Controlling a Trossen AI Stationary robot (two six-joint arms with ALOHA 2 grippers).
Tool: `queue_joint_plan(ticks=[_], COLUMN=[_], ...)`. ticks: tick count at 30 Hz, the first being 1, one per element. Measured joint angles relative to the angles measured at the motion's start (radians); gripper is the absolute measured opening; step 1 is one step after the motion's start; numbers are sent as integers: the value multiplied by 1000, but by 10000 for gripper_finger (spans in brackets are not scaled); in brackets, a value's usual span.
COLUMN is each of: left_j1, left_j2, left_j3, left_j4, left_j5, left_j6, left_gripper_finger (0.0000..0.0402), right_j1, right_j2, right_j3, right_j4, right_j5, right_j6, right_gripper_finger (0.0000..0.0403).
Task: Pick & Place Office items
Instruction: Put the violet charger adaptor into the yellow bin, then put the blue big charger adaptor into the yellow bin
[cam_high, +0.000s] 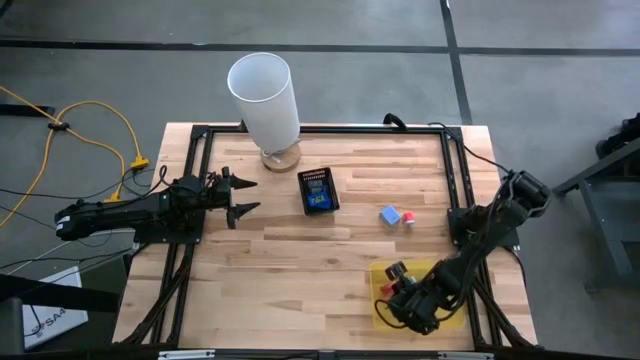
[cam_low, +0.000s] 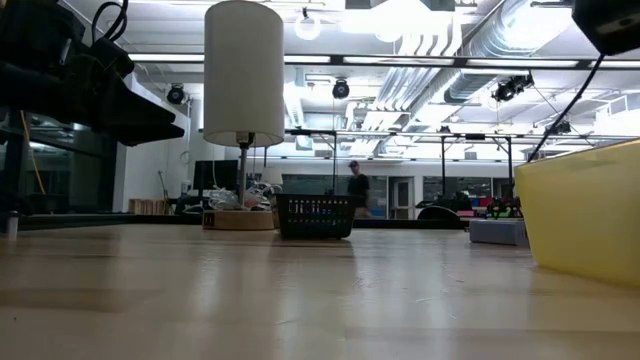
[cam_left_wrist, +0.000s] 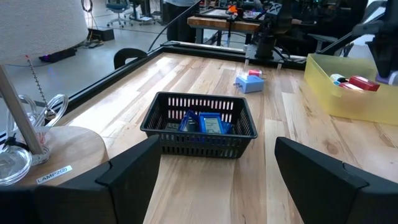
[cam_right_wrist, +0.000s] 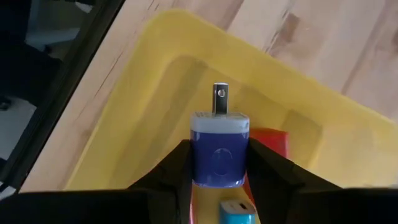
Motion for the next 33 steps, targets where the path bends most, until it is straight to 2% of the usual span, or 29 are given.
queue_joint_plan(ticks=[10, 16, 22, 33], left_j1=[0, 0, 0, 0], left_j2=[0, 0, 0, 0], left_j3=[0, 0, 0, 0], left_j4=[0, 0, 0, 0], left_j5=[0, 0, 0, 0], left_j6=[0, 0, 0, 0], left_gripper_finger=[308, 308, 308, 308], right_j1=[-1, -1, -1, -1], right_j2=[84, 142, 153, 154], right_j3=[0, 0, 0, 0], right_j4=[46, 57, 60, 59], right_j5=[-6, -52, -59, -50], right_j6=[0, 0, 0, -3], right_gripper_finger=[118, 120, 122, 169])
